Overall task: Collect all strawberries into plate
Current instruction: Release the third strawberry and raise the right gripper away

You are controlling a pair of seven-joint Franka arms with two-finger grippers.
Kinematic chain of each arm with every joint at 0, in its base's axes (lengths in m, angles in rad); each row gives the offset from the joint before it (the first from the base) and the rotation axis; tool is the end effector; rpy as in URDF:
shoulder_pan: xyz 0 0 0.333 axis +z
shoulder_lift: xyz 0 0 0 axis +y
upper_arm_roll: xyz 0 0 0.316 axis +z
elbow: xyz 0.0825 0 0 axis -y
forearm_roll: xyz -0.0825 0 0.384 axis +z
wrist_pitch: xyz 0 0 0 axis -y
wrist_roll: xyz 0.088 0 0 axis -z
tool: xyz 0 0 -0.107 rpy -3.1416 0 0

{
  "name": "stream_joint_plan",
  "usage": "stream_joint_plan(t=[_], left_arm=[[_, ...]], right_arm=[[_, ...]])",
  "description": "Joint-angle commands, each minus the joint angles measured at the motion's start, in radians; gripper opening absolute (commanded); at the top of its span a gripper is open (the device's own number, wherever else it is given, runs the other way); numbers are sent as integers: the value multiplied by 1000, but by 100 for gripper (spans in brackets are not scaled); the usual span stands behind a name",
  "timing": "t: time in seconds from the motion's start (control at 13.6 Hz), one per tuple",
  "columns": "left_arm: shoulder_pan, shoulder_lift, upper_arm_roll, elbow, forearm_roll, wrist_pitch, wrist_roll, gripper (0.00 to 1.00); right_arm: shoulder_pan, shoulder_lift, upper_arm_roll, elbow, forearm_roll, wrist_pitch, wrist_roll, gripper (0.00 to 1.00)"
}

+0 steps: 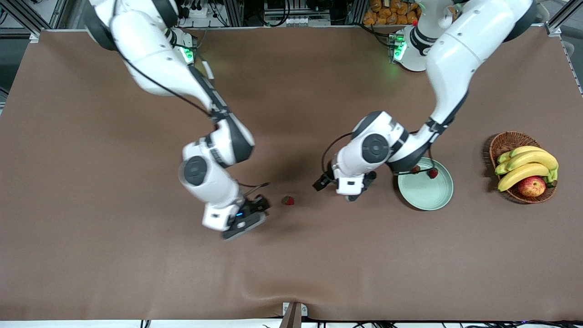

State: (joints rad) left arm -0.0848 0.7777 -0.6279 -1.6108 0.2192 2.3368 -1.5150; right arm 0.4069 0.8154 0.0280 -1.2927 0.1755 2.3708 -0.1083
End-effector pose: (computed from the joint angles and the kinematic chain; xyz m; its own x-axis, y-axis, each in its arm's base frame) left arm 0.5729 -0.4033 0.2451 0.6725 0.6978 -0.2465 0.7351 -0.6685 0.1130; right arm 0.7014 0.3216 0.2838 0.8875 0.3771 0.2647 0.4227 -0.8950 -0.1423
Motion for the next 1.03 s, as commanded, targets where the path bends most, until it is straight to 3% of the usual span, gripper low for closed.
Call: stream_joint_plan(t=[0.0, 0.22, 0.37, 0.59, 0.95], left_arm=[[-162, 99, 109, 202, -20, 7, -74, 100], [-260, 158, 181, 281, -20, 112, -125, 100], [-285, 187, 200, 284, -20, 199, -126, 98], [-355, 198, 275, 313, -20, 222, -142, 92], [-368, 227, 287, 327, -21, 251, -149, 85]], right_arm=[[-109, -90, 17, -30, -14, -103, 7, 100], [-151, -229, -37, -121, -16, -232, -1, 100], [-226, -339, -39, -198, -14, -318, -8, 100], [-344, -485, -37, -257, -14, -502, -17, 100], [-431, -731, -39, -364, -116, -643, -16, 100]])
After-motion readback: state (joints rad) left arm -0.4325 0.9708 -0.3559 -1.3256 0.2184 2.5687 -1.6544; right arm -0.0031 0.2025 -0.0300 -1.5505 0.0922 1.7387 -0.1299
